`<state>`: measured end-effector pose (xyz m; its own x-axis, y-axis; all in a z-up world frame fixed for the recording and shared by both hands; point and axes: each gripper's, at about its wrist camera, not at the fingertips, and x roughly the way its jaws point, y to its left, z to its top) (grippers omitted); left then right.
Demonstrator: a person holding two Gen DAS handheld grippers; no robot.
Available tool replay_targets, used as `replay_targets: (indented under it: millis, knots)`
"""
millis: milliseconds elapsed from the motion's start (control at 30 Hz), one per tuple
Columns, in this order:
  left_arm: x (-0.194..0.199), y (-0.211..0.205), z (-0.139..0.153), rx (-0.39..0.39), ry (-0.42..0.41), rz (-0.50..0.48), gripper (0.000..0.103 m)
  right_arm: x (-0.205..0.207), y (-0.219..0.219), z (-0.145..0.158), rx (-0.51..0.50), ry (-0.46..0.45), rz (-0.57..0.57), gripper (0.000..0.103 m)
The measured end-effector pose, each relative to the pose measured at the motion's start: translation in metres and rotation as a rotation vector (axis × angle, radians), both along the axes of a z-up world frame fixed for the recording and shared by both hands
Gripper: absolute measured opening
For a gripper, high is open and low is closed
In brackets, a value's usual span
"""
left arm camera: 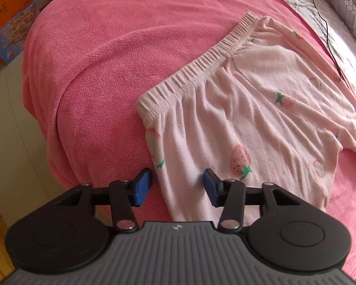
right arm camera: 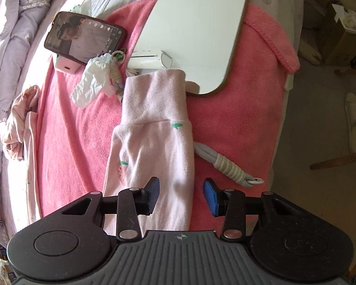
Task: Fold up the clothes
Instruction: 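Grasp the waistband with the left gripper while the right gripper grasps the cuff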
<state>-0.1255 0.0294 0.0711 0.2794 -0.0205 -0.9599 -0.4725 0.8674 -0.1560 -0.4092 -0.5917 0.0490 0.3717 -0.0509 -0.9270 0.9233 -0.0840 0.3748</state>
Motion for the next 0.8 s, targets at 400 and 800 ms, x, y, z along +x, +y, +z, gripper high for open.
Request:
replay_targets:
  millis: [400,800]
  knots:
    - [0.03,0.022,0.02,-0.095,-0.113,0.081,0.004,0.037,-0.023,0.028,0.028,-0.026,0.087,0.012]
    - [0.074,0.032,0.044,-0.093,-0.186,0.102,0.006,0.063,-0.059,0.054,-0.007,-0.04,0.062,0.009]
